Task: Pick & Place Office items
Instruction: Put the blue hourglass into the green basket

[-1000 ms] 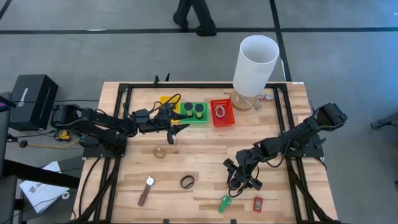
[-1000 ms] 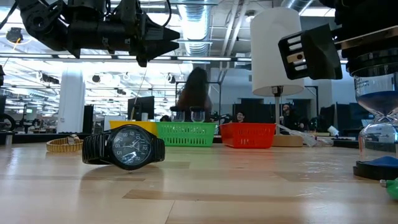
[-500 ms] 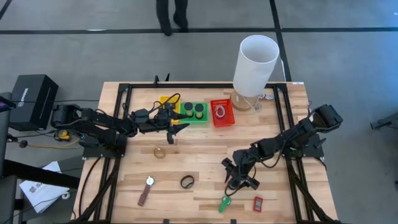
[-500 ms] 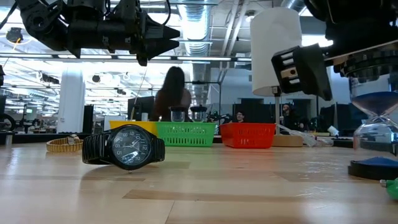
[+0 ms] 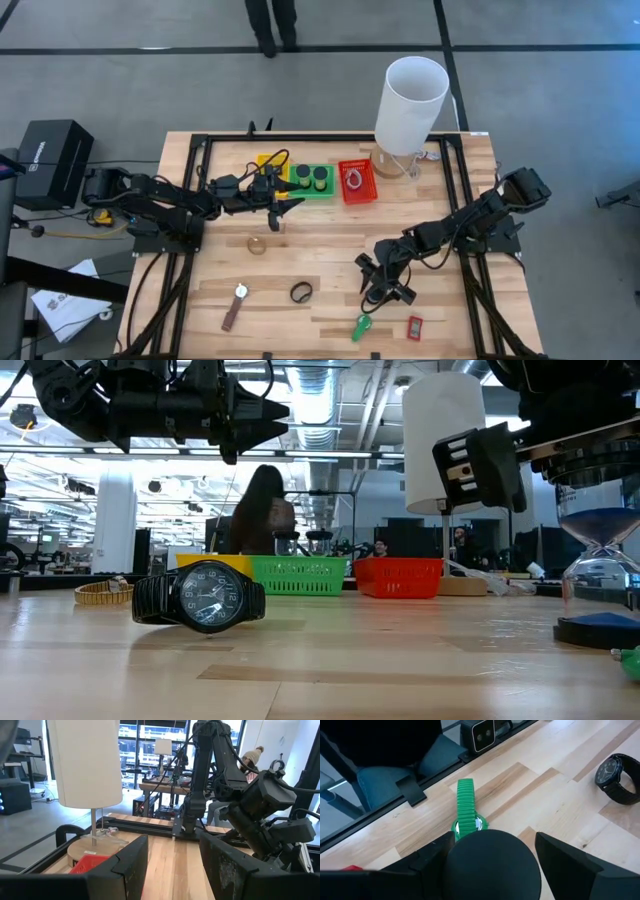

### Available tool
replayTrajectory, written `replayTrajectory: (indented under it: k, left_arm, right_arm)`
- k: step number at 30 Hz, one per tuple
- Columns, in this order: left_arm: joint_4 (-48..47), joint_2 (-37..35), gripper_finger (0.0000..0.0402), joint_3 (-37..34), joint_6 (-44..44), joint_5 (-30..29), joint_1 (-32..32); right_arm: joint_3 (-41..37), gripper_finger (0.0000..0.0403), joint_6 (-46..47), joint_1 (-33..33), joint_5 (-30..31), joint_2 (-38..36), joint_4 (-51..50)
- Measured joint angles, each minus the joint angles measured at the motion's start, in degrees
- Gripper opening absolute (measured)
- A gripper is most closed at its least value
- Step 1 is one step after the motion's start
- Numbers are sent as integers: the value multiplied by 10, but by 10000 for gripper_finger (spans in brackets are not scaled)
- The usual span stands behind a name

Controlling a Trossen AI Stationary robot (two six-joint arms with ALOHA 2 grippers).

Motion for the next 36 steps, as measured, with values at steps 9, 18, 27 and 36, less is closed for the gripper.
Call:
replayTrajectory:
  k: [9, 18, 27, 36]
  left_arm:
    - [3, 0, 172, 0, 0, 0, 0]
    - [4, 0, 172, 0, 0, 0, 0]
    - [8, 0, 172, 0, 0, 0, 0]
    - [12, 0, 172, 0, 0, 0, 0]
  right_arm:
    - [0, 265, 0, 1, -1, 1, 1]
    - [0, 252, 0, -4, 0, 3, 6]
    - [0, 249, 0, -13, -1, 3, 5]
    - [0, 249, 0, -23, -8, 3, 26]
